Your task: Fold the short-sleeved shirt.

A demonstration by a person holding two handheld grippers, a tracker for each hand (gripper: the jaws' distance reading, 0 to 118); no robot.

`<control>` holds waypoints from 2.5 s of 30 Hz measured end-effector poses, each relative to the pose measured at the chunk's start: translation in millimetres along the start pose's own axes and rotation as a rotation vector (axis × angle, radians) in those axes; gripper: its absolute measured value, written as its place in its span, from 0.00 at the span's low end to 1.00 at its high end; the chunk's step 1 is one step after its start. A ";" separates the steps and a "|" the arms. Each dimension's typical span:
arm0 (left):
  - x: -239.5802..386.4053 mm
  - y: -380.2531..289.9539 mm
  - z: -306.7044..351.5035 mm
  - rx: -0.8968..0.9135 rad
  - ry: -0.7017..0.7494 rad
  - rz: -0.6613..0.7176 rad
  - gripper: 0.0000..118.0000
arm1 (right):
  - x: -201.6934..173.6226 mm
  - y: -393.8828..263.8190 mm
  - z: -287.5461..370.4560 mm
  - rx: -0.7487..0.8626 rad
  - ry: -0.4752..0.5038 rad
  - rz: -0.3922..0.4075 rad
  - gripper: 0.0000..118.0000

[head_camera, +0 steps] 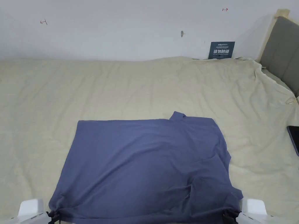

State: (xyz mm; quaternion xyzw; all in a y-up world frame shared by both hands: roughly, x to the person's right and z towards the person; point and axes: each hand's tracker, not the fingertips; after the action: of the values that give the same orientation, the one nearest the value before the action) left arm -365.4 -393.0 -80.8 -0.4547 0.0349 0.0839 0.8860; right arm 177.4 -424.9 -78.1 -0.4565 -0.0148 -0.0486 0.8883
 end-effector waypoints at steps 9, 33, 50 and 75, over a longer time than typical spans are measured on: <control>-2.5 2.7 0.3 0.001 -0.007 0.016 0.02 | 7.5 -7.1 12.5 0.025 0.012 0.007 0.01; 18.3 134.6 -65.1 0.037 0.008 -0.028 0.02 | -1.0 141.5 -12.5 0.167 0.032 0.059 0.01; 38.4 163.1 -161.7 -0.107 0.092 -0.105 0.02 | -12.1 163.0 -128.0 -0.053 -0.062 0.031 0.01; 51.4 135.1 32.6 0.301 0.003 -0.089 0.90 | -17.5 136.9 110.9 0.515 0.022 0.043 0.73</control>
State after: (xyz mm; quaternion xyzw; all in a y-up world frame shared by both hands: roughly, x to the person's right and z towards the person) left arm -339.6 -283.2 -176.9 -0.3178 0.0281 0.0379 0.9470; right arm 175.7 -254.3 -125.6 -0.2148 -0.0075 -0.0291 0.9762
